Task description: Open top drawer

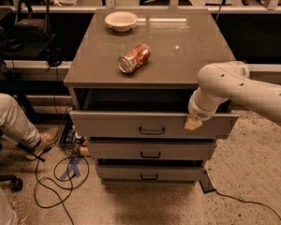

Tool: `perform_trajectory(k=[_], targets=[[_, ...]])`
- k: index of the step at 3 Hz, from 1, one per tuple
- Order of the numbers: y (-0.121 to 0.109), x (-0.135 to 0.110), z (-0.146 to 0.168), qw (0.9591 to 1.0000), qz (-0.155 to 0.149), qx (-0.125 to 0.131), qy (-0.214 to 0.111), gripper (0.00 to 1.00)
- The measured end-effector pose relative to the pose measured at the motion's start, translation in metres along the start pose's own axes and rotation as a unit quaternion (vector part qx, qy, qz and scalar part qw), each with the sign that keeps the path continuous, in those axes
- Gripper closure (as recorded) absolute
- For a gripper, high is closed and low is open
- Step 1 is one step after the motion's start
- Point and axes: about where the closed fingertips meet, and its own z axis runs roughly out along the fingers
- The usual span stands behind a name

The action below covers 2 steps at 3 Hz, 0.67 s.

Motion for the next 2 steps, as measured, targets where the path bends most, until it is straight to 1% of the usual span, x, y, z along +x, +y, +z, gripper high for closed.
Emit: perform_trajectory(k=[1, 2], targets=[[0.0, 0.0, -0.0001, 1.0, 0.0, 0.0, 0.0, 0.0], [0.0006, 0.0, -0.0003, 1.0, -0.001, -0.002, 0.002, 0.0]])
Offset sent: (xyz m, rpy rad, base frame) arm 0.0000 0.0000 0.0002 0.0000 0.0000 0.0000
